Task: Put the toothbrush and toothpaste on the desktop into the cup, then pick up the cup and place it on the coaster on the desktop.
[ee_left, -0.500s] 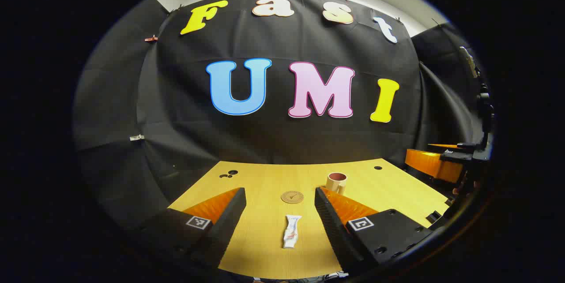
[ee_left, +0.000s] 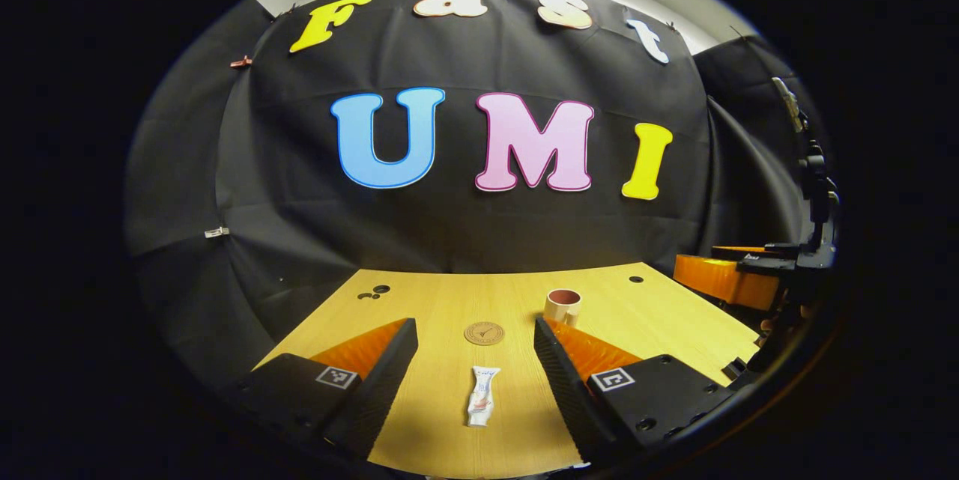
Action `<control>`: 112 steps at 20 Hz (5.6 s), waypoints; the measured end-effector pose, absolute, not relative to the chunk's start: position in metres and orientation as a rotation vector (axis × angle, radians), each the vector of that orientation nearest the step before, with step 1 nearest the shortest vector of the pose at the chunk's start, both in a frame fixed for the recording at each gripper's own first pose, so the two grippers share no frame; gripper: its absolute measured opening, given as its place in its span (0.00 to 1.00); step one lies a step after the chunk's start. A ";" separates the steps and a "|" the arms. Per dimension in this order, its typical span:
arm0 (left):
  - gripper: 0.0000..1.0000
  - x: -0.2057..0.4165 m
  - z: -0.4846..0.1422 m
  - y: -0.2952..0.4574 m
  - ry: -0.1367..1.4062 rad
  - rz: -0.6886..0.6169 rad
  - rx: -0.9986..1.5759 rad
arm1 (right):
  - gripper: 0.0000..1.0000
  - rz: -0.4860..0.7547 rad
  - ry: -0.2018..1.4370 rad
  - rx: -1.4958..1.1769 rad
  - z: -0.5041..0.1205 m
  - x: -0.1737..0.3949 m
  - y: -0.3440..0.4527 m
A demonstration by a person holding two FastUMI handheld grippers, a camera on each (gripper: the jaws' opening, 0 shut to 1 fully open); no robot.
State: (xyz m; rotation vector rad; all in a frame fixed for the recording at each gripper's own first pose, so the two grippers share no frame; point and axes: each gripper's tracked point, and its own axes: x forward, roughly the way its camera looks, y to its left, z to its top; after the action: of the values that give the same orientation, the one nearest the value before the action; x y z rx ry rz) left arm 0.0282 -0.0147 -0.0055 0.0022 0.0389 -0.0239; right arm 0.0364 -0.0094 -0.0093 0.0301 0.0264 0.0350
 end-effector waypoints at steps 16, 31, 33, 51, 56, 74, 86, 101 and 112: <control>0.98 0.082 -0.080 -0.008 0.277 0.008 -0.060 | 1.00 0.091 0.169 0.042 -0.048 0.087 -0.015; 0.98 0.164 -0.228 -0.013 0.789 -0.014 -0.027 | 0.98 0.116 0.489 0.111 -0.146 0.113 -0.035; 0.98 0.171 -0.240 -0.013 0.831 -0.008 -0.022 | 0.98 0.111 0.523 0.132 -0.156 0.111 -0.037; 0.36 0.179 -0.261 -0.022 0.934 -0.040 0.058 | 0.98 0.149 0.810 0.144 -0.238 0.121 0.003; 0.29 0.180 -0.255 -0.026 0.898 -0.057 0.023 | 0.96 0.109 0.883 0.121 -0.265 0.132 0.008; 0.27 0.105 -0.187 -0.020 0.715 -0.048 -0.096 | 0.30 -0.020 0.964 -0.016 -0.304 0.154 0.006; 0.27 0.101 -0.173 -0.033 0.672 -0.079 -0.101 | 0.05 0.118 0.901 0.023 -0.294 0.150 0.014; 0.27 0.198 -0.059 -0.095 0.466 -0.173 -0.117 | 0.05 0.128 0.752 0.146 -0.222 0.151 -0.046; 0.27 0.327 -0.011 -0.178 0.333 -0.276 -0.173 | 0.05 0.135 0.661 0.271 -0.171 0.182 -0.101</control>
State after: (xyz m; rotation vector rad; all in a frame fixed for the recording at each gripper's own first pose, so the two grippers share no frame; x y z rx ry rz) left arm 0.3275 -0.1783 -0.0114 -0.1726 0.3333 -0.2765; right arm 0.1824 -0.1009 -0.1706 0.2712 0.6612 0.1354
